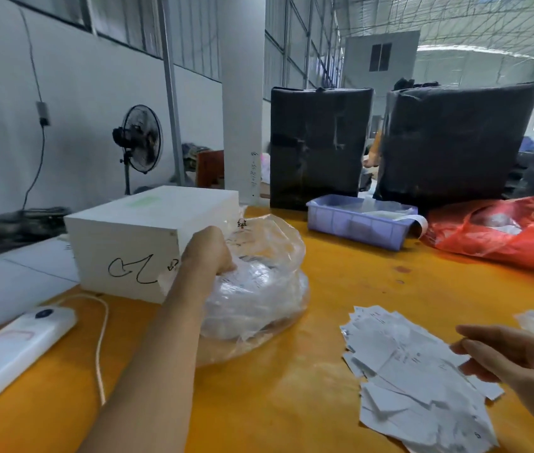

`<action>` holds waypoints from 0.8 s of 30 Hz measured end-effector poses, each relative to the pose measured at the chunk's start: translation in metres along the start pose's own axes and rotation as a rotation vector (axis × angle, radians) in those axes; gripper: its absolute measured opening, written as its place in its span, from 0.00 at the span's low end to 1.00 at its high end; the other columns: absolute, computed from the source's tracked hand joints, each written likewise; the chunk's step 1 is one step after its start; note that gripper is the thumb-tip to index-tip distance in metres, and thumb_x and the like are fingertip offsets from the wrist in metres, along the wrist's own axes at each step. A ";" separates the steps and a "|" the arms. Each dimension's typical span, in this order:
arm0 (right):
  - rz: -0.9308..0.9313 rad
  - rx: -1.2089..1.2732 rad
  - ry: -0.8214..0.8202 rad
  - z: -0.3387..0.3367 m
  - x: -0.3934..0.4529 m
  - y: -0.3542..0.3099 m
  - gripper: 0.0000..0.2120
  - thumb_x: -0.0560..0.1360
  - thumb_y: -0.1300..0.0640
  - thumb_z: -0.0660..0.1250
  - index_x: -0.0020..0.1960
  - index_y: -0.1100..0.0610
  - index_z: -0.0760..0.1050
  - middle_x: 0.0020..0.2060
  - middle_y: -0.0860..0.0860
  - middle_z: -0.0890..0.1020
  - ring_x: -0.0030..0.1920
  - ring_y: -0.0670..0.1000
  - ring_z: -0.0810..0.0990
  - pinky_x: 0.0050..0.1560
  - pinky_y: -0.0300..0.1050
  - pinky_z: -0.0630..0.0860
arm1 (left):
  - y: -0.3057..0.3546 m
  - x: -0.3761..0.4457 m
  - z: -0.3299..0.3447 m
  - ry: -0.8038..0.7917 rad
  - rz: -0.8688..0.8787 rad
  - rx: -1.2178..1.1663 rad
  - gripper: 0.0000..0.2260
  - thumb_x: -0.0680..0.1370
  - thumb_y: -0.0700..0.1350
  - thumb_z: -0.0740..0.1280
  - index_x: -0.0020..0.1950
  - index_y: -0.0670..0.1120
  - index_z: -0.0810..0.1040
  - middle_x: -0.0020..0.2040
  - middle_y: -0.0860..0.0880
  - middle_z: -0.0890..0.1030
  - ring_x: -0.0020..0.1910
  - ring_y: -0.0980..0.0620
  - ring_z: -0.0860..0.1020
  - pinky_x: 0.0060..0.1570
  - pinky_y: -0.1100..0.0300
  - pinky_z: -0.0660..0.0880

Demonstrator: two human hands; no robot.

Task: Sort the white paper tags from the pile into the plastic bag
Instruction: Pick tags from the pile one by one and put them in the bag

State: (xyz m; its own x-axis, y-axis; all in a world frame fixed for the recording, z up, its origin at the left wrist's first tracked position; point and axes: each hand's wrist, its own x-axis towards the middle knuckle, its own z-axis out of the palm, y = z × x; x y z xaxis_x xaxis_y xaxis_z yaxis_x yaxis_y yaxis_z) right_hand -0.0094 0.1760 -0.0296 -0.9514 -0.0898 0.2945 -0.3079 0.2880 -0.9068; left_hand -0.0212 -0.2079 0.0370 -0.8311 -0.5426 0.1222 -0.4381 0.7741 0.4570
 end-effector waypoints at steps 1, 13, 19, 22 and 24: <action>-0.006 -0.018 0.030 -0.001 0.002 0.002 0.07 0.72 0.66 0.68 0.48 0.58 0.81 0.34 0.51 0.85 0.32 0.51 0.84 0.31 0.34 0.79 | 0.002 0.000 0.003 0.026 -0.003 0.031 0.14 0.69 0.40 0.74 0.51 0.36 0.78 0.49 0.39 0.81 0.49 0.41 0.80 0.45 0.53 0.76; 0.169 -0.859 0.323 -0.107 0.003 0.020 0.04 0.71 0.61 0.71 0.38 0.60 0.79 0.36 0.54 0.81 0.42 0.55 0.78 0.38 0.40 0.68 | 0.116 -0.077 0.033 0.133 0.643 -0.385 0.04 0.74 0.46 0.72 0.46 0.48 0.81 0.38 0.53 0.79 0.40 0.53 0.78 0.38 0.59 0.73; 0.340 -0.877 0.235 -0.109 0.004 0.043 0.07 0.69 0.59 0.74 0.45 0.61 0.81 0.40 0.54 0.81 0.45 0.53 0.79 0.40 0.42 0.71 | 0.137 -0.125 0.112 -0.224 0.789 -0.403 0.04 0.73 0.42 0.72 0.39 0.51 0.81 0.35 0.60 0.80 0.32 0.65 0.77 0.33 0.74 0.69; 0.319 -0.865 0.273 -0.109 0.004 0.044 0.01 0.71 0.62 0.72 0.42 0.59 0.83 0.40 0.54 0.84 0.43 0.51 0.81 0.41 0.42 0.75 | 0.134 -0.132 0.128 -0.257 0.802 -0.404 0.08 0.73 0.40 0.71 0.37 0.53 0.80 0.36 0.59 0.80 0.35 0.65 0.76 0.36 0.76 0.68; 0.317 -0.897 0.284 -0.110 0.004 0.044 0.06 0.72 0.56 0.72 0.43 0.59 0.81 0.41 0.53 0.82 0.45 0.53 0.80 0.42 0.43 0.73 | 0.132 -0.134 0.132 -0.264 0.789 -0.432 0.09 0.73 0.40 0.71 0.36 0.53 0.80 0.36 0.58 0.81 0.36 0.65 0.77 0.37 0.76 0.68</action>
State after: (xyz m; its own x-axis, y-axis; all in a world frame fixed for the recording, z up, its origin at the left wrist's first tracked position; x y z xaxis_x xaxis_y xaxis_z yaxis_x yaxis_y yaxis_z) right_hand -0.0266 0.2929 -0.0355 -0.9169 0.3146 0.2455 0.1891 0.8843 -0.4269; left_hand -0.0133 0.0101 -0.0354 -0.9078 0.2205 0.3568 0.4068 0.6700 0.6210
